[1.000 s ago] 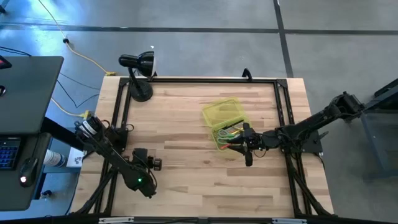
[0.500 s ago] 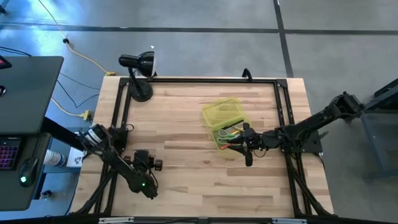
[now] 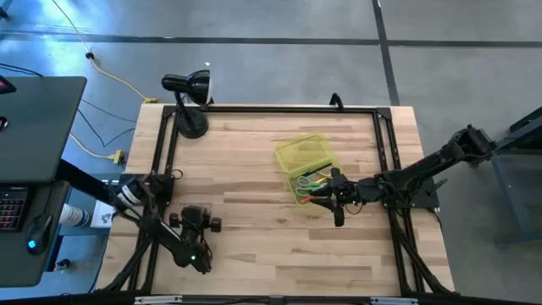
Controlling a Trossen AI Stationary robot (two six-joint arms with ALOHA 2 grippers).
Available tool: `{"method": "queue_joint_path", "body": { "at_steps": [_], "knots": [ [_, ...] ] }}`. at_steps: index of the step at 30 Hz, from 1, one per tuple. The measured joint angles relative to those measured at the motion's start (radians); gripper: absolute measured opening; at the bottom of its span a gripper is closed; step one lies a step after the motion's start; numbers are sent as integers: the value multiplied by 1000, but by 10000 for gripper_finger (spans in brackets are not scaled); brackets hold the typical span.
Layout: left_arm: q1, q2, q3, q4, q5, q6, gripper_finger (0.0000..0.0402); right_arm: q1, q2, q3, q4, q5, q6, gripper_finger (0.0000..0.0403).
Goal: Pick & place school supplies into a supply box
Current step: Put the green crayon into the yellow supply box
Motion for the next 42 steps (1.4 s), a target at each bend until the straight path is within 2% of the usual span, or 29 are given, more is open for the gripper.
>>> {"method": "queue_joint_path", "body": {
  "at_steps": [7, 12, 16, 22, 28, 32, 35, 37, 39, 40, 42],
  "knots": [
    [-64, 45, 1, -25, -14, -58, 168, 0, 0, 0, 0, 0, -2, 94],
    [-68, 108, 6, -53, -71, -67, 157, 0, 0, 0, -1, -19, -3, 94],
    [-64, 138, 22, -66, -87, -61, 118, 0, 0, 0, -3, -25, -3, 94],
    [-60, 140, 47, -69, -112, -37, 33, 0, 0, 0, -4, -24, -14, 94],
    [-16, 146, 118, -113, -95, -32, 33, 0, 0, 0, -4, -23, -13, 94],
    [32, 114, 173, -128, -126, -24, 33, 0, 0, 0, 2, -23, -12, 94],
    [68, 59, 234, -80, -292, -22, 33, 0, 0, 0, 3, -24, -11, 94],
    [91, 6, 246, -110, -468, 10, 33, 0, 0, 0, 2, -20, -8, 94],
    [126, -23, 287, -31, -634, 84, 33, 0, -3, 0, 0, -19, -9, 94],
    [144, -39, 306, -18, -681, 138, 33, 0, -4, 0, -1, -17, -12, 94],
    [192, -66, 353, 3, -695, 284, 33, 3, -17, 0, -8, -5, -28, 94]
  ]
}}
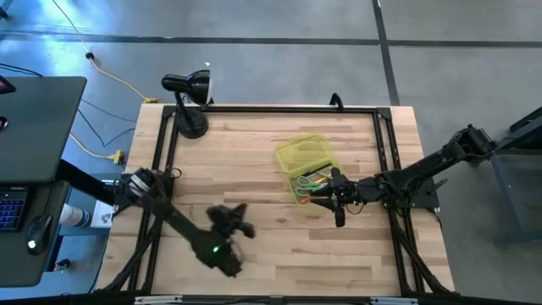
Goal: Pick & place school supplies into a supply box
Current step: Put the green crayon into the yellow supply box
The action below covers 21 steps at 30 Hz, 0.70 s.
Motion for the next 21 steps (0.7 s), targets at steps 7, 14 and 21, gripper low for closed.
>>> {"method": "queue_joint_path", "body": {
  "at_steps": [7, 14, 21],
  "knots": [
    [222, -20, 186, 499, 197, 975, 33, 20, -111, 0, -73, 33, -36, 94],
    [463, -9, 208, 1020, 662, 1552, 33, 76, -279, -1, -301, 212, -12, 94],
    [583, 95, 205, 1026, 842, 1553, 43, 119, -368, -1, -413, 278, 7, 94]
  ]
}}
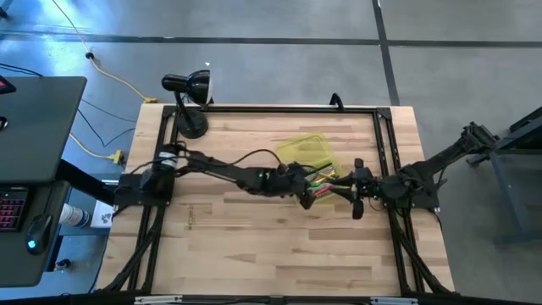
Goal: Pick & place school supplies into a supply box
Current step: Put the green crayon into the yellow supply box
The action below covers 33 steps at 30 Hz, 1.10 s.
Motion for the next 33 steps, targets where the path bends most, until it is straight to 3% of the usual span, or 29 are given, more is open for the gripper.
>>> {"method": "queue_joint_path", "body": {
  "at_steps": [7, 16, 23, 27, 33],
  "knots": [
    [51, 81, 1, 28, 53, -2, 45, 2, 0, 0, -30, -1, 3, 94],
    [89, 82, 2, 63, 90, 77, 121, 2, 0, 0, -33, -3, 3, 94],
    [116, 79, 2, 57, 130, 79, 147, 2, 0, -4, -58, -34, 19, 94],
    [146, 27, 13, 6, 247, 102, 147, 2, 1, -20, -82, -48, 58, 94],
    [193, -44, 113, -299, 403, 135, 140, 2, 1, -50, -78, -46, 72, 94]
  ]
}}
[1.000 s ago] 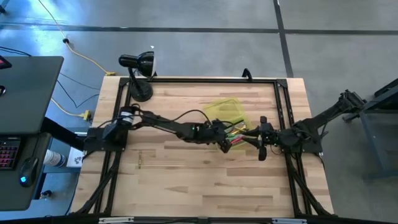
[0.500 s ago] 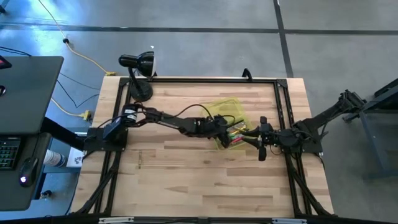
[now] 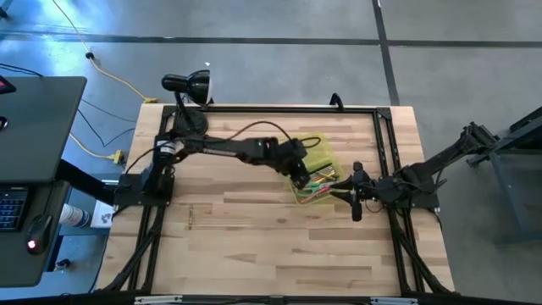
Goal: Pick & place school supplies into a supply box
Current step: Put the green crayon into the yellow supply box
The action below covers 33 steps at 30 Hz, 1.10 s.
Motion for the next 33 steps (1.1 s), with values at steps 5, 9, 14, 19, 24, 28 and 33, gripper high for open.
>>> {"method": "queue_joint_path", "body": {
  "at_steps": [5, 9, 14, 19, 24, 28, 33],
  "knots": [
    [-23, -77, 147, -318, -147, 8, 140, 0, 0, -57, 70, -3, 3, 94],
    [-105, -137, 260, -605, -405, -49, 139, 0, 0, -101, 149, -3, 3, 94],
    [-295, -218, 312, -929, -683, -322, 138, 0, 0, -114, 222, -6, -3, 94],
    [-526, -238, 302, -1163, -815, -752, 138, 0, 0, -107, 228, -7, -7, 94],
    [-703, -219, 248, -1068, -834, -791, 138, 0, 0, -107, 233, -6, -7, 94],
    [-783, -169, 191, -982, -722, -826, 138, 0, 0, -106, 259, -6, -3, 94],
    [-824, -103, 127, -712, -697, -760, 138, 0, -1, -106, 273, -5, -9, 94]
  ]
}}
